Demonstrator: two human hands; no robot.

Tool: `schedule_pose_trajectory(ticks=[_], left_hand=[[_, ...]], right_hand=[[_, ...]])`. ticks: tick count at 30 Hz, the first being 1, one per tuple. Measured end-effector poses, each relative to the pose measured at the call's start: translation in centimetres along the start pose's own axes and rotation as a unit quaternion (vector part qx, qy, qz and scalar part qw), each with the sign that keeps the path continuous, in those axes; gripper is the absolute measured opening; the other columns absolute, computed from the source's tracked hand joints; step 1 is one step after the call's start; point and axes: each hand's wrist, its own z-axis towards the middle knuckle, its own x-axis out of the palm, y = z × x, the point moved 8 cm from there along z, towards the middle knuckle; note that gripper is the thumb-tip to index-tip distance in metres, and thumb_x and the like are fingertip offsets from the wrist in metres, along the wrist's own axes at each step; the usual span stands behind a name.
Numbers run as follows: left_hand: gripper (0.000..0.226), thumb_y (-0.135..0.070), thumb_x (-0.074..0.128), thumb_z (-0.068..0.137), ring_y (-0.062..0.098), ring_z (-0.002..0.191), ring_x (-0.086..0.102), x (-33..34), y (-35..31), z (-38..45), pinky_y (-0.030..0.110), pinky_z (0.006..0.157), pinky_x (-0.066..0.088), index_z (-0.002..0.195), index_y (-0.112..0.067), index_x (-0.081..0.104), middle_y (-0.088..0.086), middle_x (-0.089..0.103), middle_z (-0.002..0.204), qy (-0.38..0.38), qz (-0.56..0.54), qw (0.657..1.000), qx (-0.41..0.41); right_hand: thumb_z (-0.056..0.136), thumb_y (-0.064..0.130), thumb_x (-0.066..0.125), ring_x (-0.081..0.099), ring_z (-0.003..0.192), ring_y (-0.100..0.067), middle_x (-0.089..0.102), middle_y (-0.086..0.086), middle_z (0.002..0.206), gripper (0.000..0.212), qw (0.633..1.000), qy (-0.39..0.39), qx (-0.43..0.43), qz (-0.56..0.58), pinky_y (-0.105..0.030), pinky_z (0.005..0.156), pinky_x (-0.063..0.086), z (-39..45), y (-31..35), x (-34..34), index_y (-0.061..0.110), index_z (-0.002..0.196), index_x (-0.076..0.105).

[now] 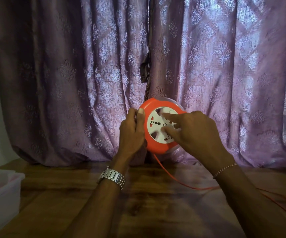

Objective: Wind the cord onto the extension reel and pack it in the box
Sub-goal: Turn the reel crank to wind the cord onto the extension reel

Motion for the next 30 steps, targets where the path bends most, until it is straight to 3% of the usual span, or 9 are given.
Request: schedule_pose_trajectory(ticks=[4,7,10,13,15,20,25,28,30], left_hand=[[0.032,-0.045,0.038,0.104,0.006,0.051,0.046,0.2,0.1,-0.1,0.038,0.051,0.039,0.077,-0.029,0.042,-0.007,0.049,0.057,-0.002,0.002,1.000,0.004],[0.032,-0.046,0.038,0.104,0.005,0.051,0.048,0.2,0.0,-0.1,0.034,0.051,0.038,0.075,-0.031,0.041,-0.007,0.050,0.056,-0.006,0.002,1.000,0.006],[0.032,-0.048,0.038,0.104,0.007,0.053,0.048,0.2,0.1,0.0,0.040,0.053,0.043,0.077,-0.030,0.043,-0.008,0.052,0.058,0.003,-0.013,1.000,0.002],[0.032,-0.048,0.039,0.103,0.016,0.057,0.048,0.2,0.2,0.2,0.054,0.057,0.047,0.078,-0.028,0.045,-0.007,0.049,0.060,0.008,-0.038,0.999,-0.004],[0.032,-0.049,0.040,0.102,0.017,0.057,0.048,0.2,0.0,0.2,0.056,0.058,0.047,0.078,-0.028,0.045,-0.007,0.049,0.060,0.012,-0.042,0.999,-0.003],[0.032,-0.049,0.039,0.103,0.016,0.058,0.054,0.1,-0.1,0.2,0.054,0.058,0.049,0.079,-0.028,0.046,-0.007,0.053,0.062,0.016,-0.029,0.999,-0.007],[0.035,-0.048,0.038,0.103,0.031,0.065,0.059,0.0,-0.3,0.2,0.057,0.062,0.050,0.083,-0.021,0.048,0.002,0.056,0.066,0.013,-0.027,1.000,-0.003],[0.034,-0.045,0.038,0.103,0.019,0.058,0.050,-0.1,-0.8,0.0,0.054,0.060,0.047,0.081,-0.021,0.046,-0.001,0.052,0.062,0.003,-0.022,1.000,0.004],[0.033,-0.044,0.038,0.103,0.012,0.055,0.045,0.0,-1.1,-0.1,0.052,0.058,0.046,0.080,-0.022,0.045,-0.005,0.049,0.061,0.000,-0.021,1.000,0.008]], right_hand=[[0.076,0.023,0.074,0.059,0.081,-0.030,0.074,-0.001,0.086,0.019,0.999,-0.044,-0.018,-0.007,-0.036,0.062,0.047,0.5,0.3,-1.9,0.032,0.092,0.076],[0.067,0.003,0.075,0.048,0.099,-0.026,0.067,0.006,0.121,0.036,0.992,0.045,-0.116,0.001,-0.038,0.071,0.045,0.5,1.8,-0.4,0.032,0.088,0.077],[0.060,0.012,0.080,0.032,0.112,-0.022,0.055,0.004,0.138,0.047,0.981,0.112,-0.158,0.025,-0.040,0.078,0.042,0.1,2.4,0.5,0.041,0.097,0.075],[0.061,0.018,0.077,0.038,0.118,-0.030,0.042,-0.003,0.148,0.057,0.972,0.166,-0.165,0.006,-0.044,0.088,0.038,-0.2,2.9,1.4,0.046,0.110,0.068],[0.063,0.019,0.074,0.044,0.117,-0.034,0.041,-0.006,0.148,0.057,0.973,0.162,-0.162,-0.015,-0.044,0.086,0.037,-0.2,3.0,1.5,0.046,0.113,0.067],[0.070,0.028,0.045,0.051,0.109,-0.036,0.048,-0.008,0.141,0.050,0.979,0.113,-0.157,-0.063,-0.042,0.076,0.038,-0.4,3.1,0.9,0.049,0.110,0.066],[0.075,0.026,0.046,0.051,0.113,-0.035,0.050,-0.011,0.133,0.053,0.982,0.090,-0.141,-0.089,-0.042,0.076,0.038,-0.3,3.0,1.1,0.053,0.119,0.058],[0.075,0.034,0.055,0.056,0.103,-0.030,0.057,-0.010,0.112,0.057,0.990,0.071,-0.103,-0.069,-0.039,0.075,0.039,-0.1,2.2,1.2,0.054,0.128,0.050],[0.071,0.051,0.061,0.064,0.085,-0.029,0.066,-0.006,0.093,0.057,0.998,0.027,-0.037,-0.036,-0.037,0.068,0.047,0.1,1.3,0.6,0.052,0.127,0.052]])
